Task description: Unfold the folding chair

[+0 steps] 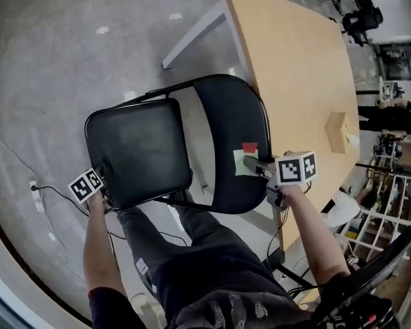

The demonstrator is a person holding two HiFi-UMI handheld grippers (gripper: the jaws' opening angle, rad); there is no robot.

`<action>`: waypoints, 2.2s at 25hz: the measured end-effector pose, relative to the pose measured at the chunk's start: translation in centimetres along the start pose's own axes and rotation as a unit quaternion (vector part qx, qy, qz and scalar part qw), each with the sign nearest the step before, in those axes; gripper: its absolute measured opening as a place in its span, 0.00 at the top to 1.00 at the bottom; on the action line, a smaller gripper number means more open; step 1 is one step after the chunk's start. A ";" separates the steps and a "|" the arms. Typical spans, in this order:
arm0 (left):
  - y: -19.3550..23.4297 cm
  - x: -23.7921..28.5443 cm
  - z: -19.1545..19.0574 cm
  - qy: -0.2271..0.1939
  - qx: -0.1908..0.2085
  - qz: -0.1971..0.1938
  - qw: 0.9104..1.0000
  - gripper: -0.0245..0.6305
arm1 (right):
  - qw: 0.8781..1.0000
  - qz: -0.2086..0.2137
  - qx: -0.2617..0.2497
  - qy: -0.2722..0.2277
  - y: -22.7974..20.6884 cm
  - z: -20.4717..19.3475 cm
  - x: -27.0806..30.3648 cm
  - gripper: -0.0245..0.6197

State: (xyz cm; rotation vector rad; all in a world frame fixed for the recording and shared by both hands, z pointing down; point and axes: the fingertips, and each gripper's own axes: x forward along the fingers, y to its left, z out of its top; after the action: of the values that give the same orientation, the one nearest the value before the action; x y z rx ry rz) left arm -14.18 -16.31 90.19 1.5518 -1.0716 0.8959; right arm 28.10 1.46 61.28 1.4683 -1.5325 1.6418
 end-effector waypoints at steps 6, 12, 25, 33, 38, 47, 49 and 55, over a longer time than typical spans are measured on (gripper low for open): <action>0.2 -7.6 2.6 -0.011 0.052 0.037 0.998 0.65 | 1.000 -0.015 0.007 -0.014 0.5 -0.2 0.0 0.88; -3.0 -16.7 2.3 -0.022 0.078 0.050 0.995 0.77 | 0.999 -0.040 0.003 0.004 -0.3 -0.7 -1.2 0.87; -17.8 -26.2 5.8 -0.071 0.104 -0.088 0.988 0.96 | 0.999 -0.040 0.007 -0.001 1.3 -0.6 -0.9 0.85; -25.5 -28.3 2.9 -0.120 0.066 -0.090 0.986 0.96 | 1.000 -0.013 -0.009 0.017 0.6 -1.3 -0.9 0.79; -27.1 -31.0 1.9 -0.165 0.027 -0.103 0.981 0.96 | 0.998 0.003 -0.056 0.031 1.3 -1.4 -1.1 0.76; -27.4 -36.0 2.8 -0.217 0.092 -0.128 0.963 0.96 | 0.998 -0.023 -0.064 -0.017 0.2 -2.1 -5.8 0.63; -26.4 -37.1 2.4 -0.226 0.093 -0.148 0.958 0.96 | 0.996 -0.049 -0.067 -0.040 0.2 -2.4 -7.2 0.62; -23.2 -41.4 1.9 -0.254 0.123 -0.200 0.938 0.96 | 0.971 -0.136 -0.089 -0.176 2.4 -1.4 -14.0 0.65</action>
State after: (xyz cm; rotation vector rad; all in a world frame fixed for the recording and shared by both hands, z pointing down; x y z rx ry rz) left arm -5.99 -7.65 44.21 2.1912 -0.9558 0.3577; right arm 30.08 6.55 48.11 1.8448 -1.5259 1.1007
